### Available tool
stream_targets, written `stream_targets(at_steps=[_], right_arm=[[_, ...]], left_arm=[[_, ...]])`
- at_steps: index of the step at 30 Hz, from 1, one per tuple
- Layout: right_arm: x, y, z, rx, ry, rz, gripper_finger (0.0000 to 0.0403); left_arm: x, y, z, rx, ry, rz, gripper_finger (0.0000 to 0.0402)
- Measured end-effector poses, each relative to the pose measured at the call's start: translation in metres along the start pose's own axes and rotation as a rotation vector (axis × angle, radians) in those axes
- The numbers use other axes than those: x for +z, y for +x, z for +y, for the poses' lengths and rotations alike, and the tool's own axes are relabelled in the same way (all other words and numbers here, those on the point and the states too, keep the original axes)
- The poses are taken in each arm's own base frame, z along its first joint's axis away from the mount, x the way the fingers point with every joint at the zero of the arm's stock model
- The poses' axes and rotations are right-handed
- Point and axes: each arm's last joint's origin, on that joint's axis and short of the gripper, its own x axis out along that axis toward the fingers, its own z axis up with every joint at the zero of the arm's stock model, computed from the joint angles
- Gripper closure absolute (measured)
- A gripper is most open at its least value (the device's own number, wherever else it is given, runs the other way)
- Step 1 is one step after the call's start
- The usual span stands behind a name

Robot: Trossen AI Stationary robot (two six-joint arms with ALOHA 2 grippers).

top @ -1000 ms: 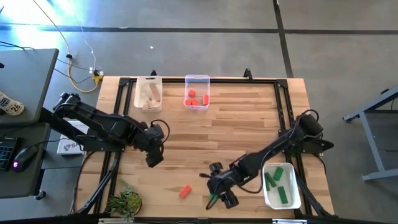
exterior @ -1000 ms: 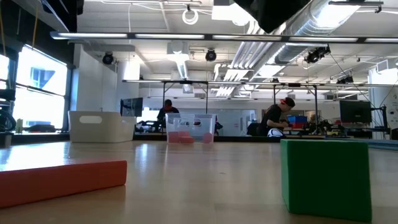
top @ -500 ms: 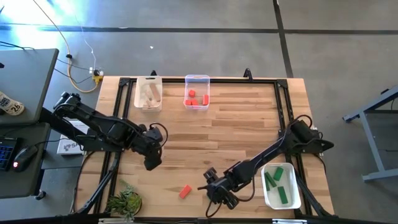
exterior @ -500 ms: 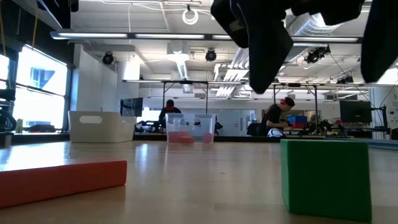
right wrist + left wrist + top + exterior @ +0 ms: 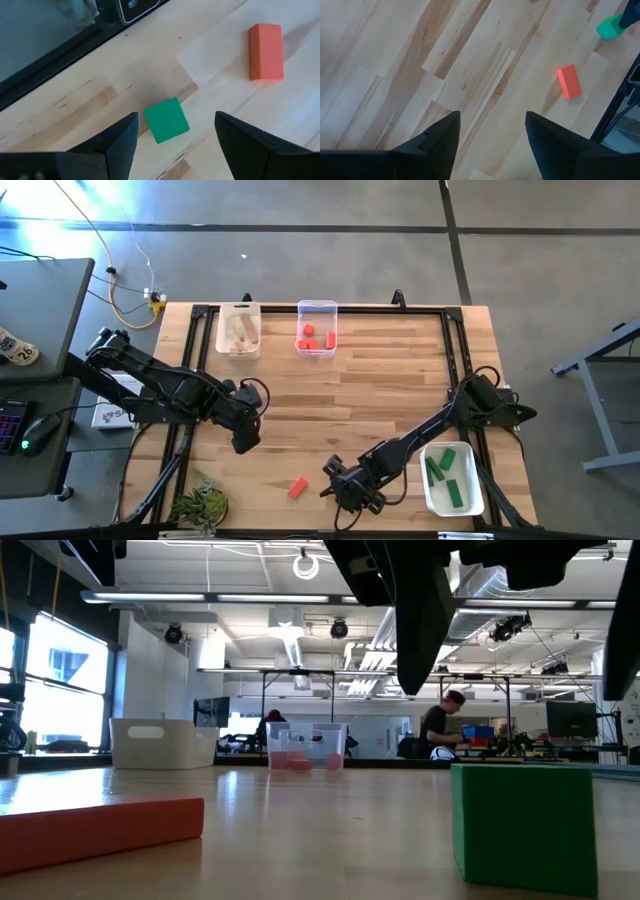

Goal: Sort & place blocks by color
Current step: Put the green block into the bottom white bin

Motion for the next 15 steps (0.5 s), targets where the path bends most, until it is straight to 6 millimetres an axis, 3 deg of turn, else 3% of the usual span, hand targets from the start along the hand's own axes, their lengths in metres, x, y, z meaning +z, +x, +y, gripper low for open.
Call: stream_targets(at_steps=[6, 15], right_arm=[[-0.002, 0.004, -0.002, 0.018, 0.000, 0.004, 0.0153], [-0.009, 0.027, -0.002, 0.013, -0.012, 0.046, 0.0153]], left_arm=[[0.000, 0.000, 0.000, 0.002, 0.000, -0.002, 0.0188], [0.000, 0.000, 0.000, 0.007, 0.004, -0.011, 0.0188]])
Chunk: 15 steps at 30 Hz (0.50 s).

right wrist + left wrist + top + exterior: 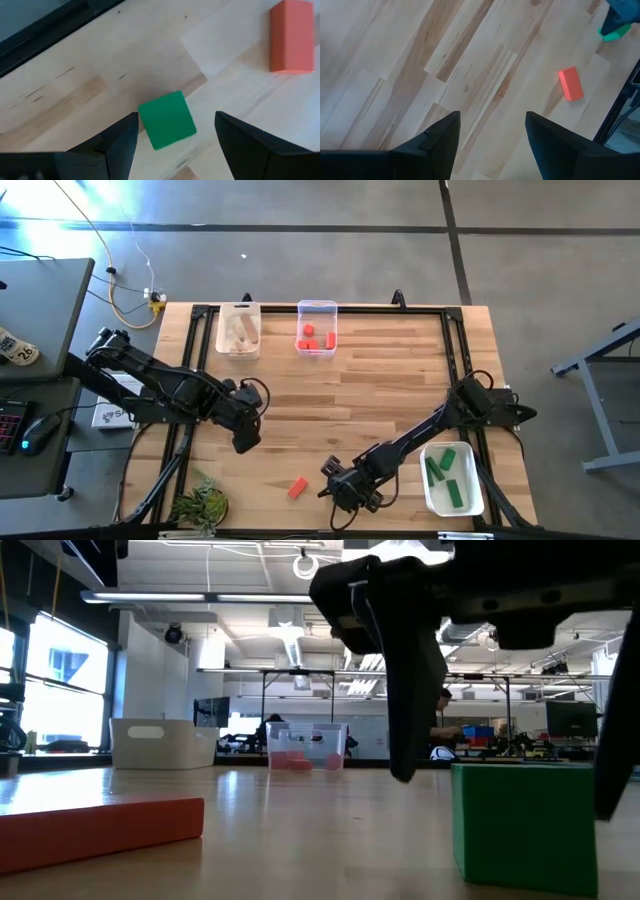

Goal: Sort & place blocks by color
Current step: Put the green block into the bottom white bin

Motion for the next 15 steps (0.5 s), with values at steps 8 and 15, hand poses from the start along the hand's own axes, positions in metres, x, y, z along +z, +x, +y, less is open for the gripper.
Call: stream_targets(at_steps=[8, 15], right_arm=[[-0.0008, 0.0041, -0.0001, -0.010, -0.003, 0.006, 0.0161], [-0.0007, 0.0041, 0.0006, 0.014, 0.029, -0.001, 0.0224]], left_arm=[[0.0003, 0.0001, 0.0001, 0.005, 0.007, -0.008, 0.0188], [0.0004, 0.0001, 0.0002, 0.007, 0.033, -0.009, 0.0188]])
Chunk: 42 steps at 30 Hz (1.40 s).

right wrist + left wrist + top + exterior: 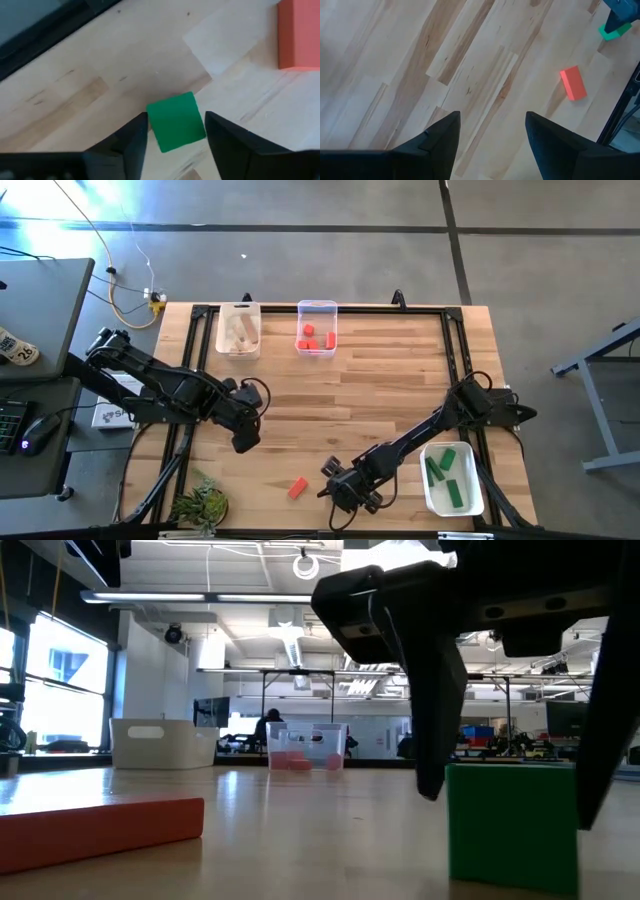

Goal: Sort & place blocks by color
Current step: Put the green block into the bottom white bin

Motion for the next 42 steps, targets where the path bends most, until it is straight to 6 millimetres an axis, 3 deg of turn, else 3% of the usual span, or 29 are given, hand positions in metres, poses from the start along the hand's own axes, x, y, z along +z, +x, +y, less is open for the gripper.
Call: stream_targets(at_steps=[9, 22, 42], right_arm=[[0.001, -0.001, 0.001, 0.030, 0.147, -0.012, 0.0304], [0.002, -0.006, 0.004, 0.066, 0.684, 0.007, 0.0300], [-0.008, -0.057, 0.048, -0.136, 0.992, 0.261, 0.0299]], left_arm=[[0.000, 0.000, 0.000, 0.000, 0.000, 0.000, 0.0188], [0.000, 0.000, 0.000, 0.000, 0.000, 0.000, 0.0188], [0.000, 0.000, 0.000, 0.000, -0.001, -0.009, 0.0188]])
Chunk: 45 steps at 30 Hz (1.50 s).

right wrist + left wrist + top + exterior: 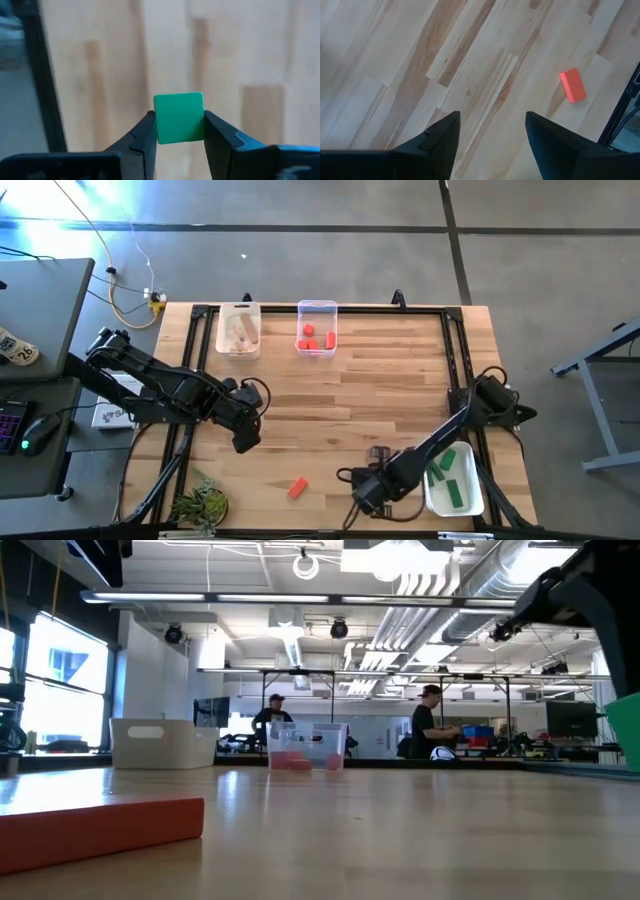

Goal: Sort & place blocks by color
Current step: Put the green block into the bottom white bin

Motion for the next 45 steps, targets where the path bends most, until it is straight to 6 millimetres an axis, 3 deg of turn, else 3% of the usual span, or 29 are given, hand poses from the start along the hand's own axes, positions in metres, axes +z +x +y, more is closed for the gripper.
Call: stream_targets(at_steps=[11, 22, 33, 45], right_arm=[[-0.034, -0.044, -0.006, -0.181, 0.159, 0.002, 0.0298], [-0.075, -0.073, -0.010, -0.367, 0.333, 0.060, 0.0298], [-0.104, -0.080, -0.001, -0.441, 0.513, 0.140, 0.0298], [-0.130, -0.064, 0.007, -0.421, 0.626, 0.334, 0.0297]], left_arm=[[0.004, 0.000, -0.005, -0.048, -0.013, -0.039, 0.0188], [0.010, -0.001, -0.012, -0.110, -0.033, -0.109, 0.0188], [0.017, 0.001, -0.022, -0.174, -0.094, -0.191, 0.0188], [0.018, 0.034, -0.044, -0.130, -0.077, -0.115, 0.0188]])
